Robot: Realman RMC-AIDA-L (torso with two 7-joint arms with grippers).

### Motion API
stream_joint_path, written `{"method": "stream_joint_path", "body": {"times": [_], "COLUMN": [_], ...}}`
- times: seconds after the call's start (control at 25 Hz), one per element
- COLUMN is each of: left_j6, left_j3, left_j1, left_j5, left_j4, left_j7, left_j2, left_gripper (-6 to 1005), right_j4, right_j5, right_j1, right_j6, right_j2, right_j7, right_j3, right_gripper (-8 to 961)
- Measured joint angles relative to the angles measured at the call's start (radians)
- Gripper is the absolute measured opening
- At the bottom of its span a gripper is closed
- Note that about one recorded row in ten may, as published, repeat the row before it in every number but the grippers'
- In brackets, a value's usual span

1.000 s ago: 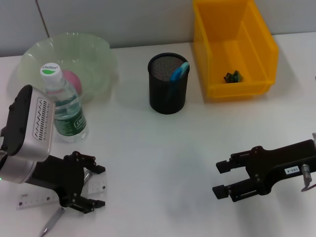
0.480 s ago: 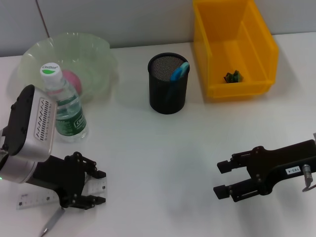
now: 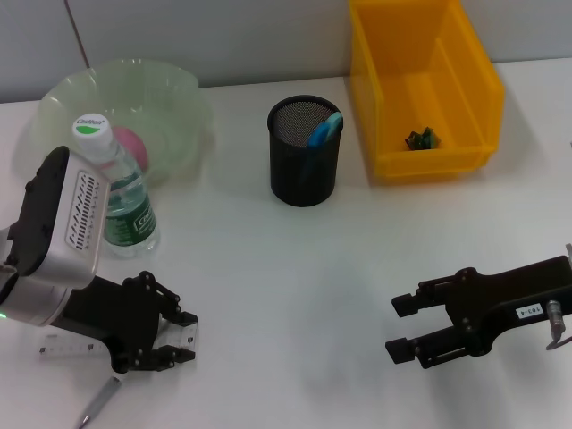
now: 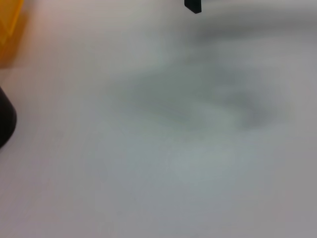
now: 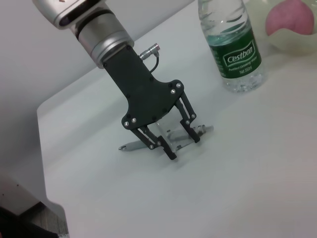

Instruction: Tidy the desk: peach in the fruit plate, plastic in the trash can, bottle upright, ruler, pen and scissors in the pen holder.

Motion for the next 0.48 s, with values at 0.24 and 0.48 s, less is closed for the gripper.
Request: {"method": "stream_joint_path", "body": {"times": [0.24, 0.48], "left_j6": [0.042, 0.106], "left_j3": [-0.003, -0.008], "left_j1": [0.0, 0.012], "left_j5": [-0.006, -0.038], "left_j4": [0.031, 0.112], "left_j7": [-0.001, -0.028], "left_j2": [0.0, -0.002], "left_gripper": [385, 386], "right_j4": [0.0, 0.0], "right_j5": [0.0, 0.0], "right_j1": [0.0, 0.001], "right_j6": [0.0, 0.0], "right_j2": [0.0, 0.001], "right_j7": [0.002, 0.003], "right_j3": [0.0, 0.0], "right_gripper": [782, 782]}}
